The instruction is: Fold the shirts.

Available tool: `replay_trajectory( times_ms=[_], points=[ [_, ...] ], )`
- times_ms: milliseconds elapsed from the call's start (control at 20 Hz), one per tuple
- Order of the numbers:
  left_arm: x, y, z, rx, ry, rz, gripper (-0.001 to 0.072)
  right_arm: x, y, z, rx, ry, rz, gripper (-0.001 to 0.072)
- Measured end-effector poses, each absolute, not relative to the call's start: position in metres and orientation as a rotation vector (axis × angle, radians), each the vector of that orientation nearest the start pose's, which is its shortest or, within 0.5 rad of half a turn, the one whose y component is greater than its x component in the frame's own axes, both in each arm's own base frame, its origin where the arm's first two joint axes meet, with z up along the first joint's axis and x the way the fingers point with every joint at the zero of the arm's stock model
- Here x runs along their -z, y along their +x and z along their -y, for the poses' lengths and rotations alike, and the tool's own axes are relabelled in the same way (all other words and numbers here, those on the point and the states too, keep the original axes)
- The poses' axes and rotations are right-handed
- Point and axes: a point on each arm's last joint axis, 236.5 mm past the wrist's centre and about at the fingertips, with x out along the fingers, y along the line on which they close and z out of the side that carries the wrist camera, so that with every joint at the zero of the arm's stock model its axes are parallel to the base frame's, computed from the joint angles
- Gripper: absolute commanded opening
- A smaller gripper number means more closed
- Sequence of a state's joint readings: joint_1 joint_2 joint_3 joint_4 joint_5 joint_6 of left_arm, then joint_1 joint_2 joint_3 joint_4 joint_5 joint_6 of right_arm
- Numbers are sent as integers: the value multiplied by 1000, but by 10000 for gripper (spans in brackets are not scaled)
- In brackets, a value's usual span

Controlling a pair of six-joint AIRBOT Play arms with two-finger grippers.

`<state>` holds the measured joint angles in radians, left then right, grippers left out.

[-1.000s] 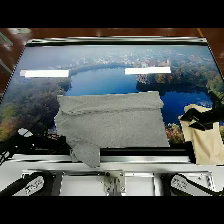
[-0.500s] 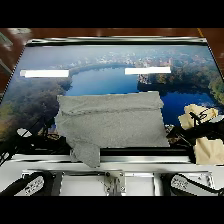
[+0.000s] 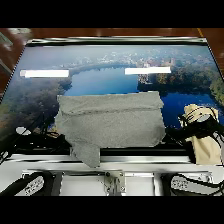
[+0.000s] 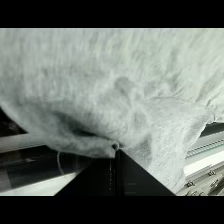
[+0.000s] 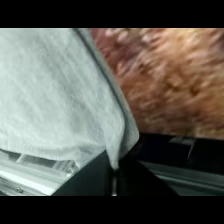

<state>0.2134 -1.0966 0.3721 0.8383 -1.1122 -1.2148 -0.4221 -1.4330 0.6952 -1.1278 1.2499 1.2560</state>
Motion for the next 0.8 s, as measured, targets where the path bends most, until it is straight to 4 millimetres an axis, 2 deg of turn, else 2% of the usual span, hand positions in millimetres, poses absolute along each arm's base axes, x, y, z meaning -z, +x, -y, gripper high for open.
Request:
replay_trajectory(
  times_ms=[100, 200, 400, 550, 650, 800],
  points=[
    [102, 207, 100, 324, -700, -1529, 40, 130, 235, -3, -150, 633, -1718, 63],
    [85, 230, 96, 361, -648, -1461, 39, 111, 254, -5, -197, 600, -1644, 63],
    [29, 291, 84, 390, -565, -1283, 38, 68, 311, -9, -244, 521, -1446, 63],
    [-4, 332, 75, 366, -555, -1184, 38, 48, 357, -16, -237, 434, -1331, 63],
    [-15, 355, 69, 353, -556, -1153, 39, 40, 389, -19, -212, 387, -1267, 63],
    [-18, 389, 61, 340, -570, -1142, 40, 37, 430, -17, -177, 351, -1205, 63]
  ],
)
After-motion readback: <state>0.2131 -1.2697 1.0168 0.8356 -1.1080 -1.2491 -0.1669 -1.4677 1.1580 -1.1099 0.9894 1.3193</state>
